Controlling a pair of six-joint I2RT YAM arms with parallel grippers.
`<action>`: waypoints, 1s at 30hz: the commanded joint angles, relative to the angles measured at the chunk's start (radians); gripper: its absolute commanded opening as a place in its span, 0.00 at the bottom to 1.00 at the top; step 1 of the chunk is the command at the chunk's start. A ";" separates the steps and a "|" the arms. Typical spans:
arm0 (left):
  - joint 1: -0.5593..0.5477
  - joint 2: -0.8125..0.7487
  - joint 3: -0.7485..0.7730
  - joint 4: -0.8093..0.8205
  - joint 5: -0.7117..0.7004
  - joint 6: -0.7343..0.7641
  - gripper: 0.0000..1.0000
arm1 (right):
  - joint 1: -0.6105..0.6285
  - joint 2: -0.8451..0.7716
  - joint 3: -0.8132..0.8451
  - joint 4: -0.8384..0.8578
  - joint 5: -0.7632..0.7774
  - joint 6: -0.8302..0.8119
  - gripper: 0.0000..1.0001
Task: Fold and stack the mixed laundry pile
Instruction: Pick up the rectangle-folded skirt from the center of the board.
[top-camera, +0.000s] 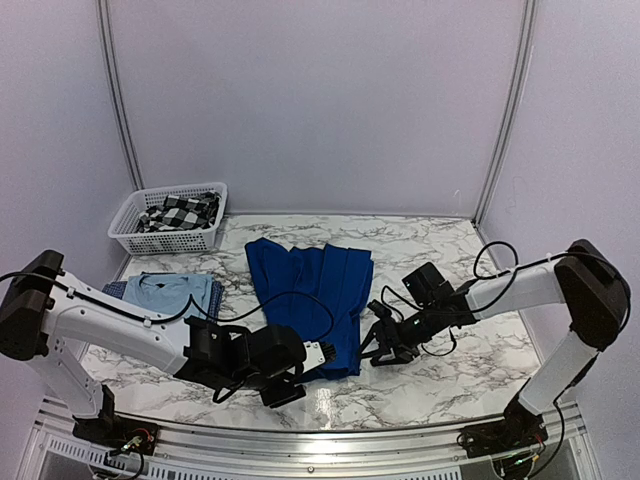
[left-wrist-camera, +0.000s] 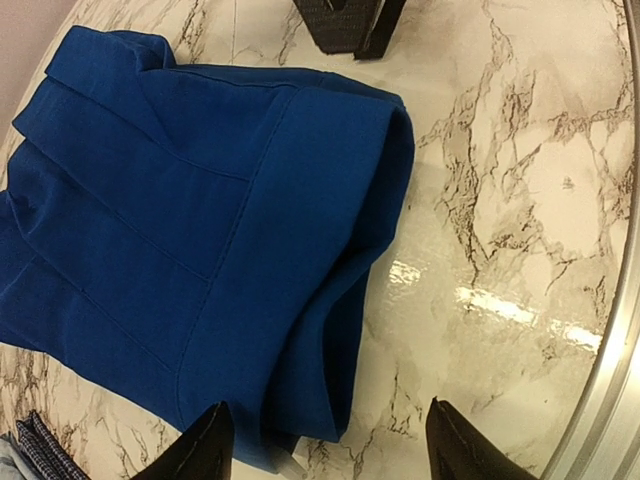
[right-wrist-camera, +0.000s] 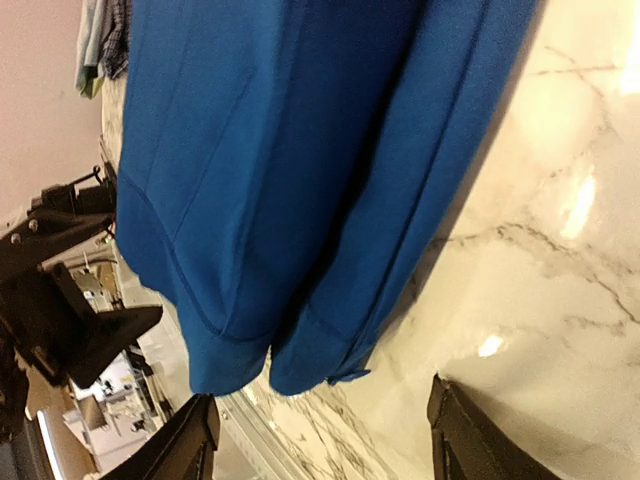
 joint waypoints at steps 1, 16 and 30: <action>-0.004 0.025 0.038 0.017 -0.022 0.026 0.67 | -0.010 -0.099 -0.011 -0.060 0.064 0.017 0.74; -0.002 0.210 0.114 0.068 0.078 0.071 0.59 | 0.038 0.147 0.049 0.121 -0.001 0.113 0.65; -0.017 -0.143 -0.082 0.080 -0.105 0.046 0.79 | 0.053 0.092 0.079 0.194 -0.087 0.207 0.00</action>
